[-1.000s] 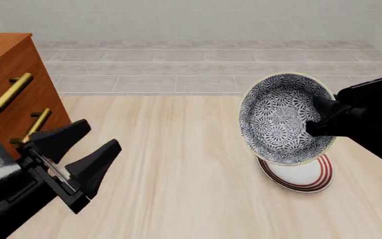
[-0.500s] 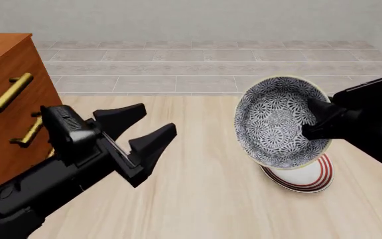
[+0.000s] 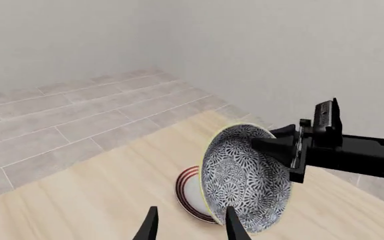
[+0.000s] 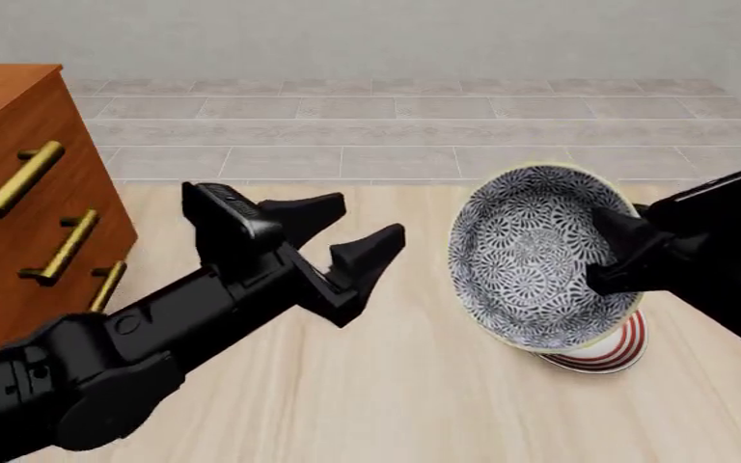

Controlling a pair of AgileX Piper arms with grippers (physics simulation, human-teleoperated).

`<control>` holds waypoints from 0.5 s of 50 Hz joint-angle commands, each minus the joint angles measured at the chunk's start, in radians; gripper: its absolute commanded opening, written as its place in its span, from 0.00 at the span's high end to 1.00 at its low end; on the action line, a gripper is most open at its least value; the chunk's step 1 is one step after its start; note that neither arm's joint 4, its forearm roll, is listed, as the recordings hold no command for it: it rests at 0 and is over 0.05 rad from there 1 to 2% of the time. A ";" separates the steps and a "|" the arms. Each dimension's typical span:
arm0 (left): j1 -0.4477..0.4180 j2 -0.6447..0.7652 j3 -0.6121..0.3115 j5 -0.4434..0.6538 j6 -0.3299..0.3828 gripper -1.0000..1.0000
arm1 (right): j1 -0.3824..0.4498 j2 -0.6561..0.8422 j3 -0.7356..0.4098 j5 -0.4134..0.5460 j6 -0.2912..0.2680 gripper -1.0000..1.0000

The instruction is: Put the bowl on top of the cabinet.

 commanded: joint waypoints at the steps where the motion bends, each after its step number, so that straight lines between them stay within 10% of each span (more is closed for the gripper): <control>1: -0.022 0.081 -0.041 -0.020 -0.046 0.00 | 0.029 -0.019 0.017 0.003 0.002 1.00; 25: -0.025 0.195 -0.083 -0.047 -0.074 0.00 | 0.072 -0.066 0.045 0.020 0.005 1.00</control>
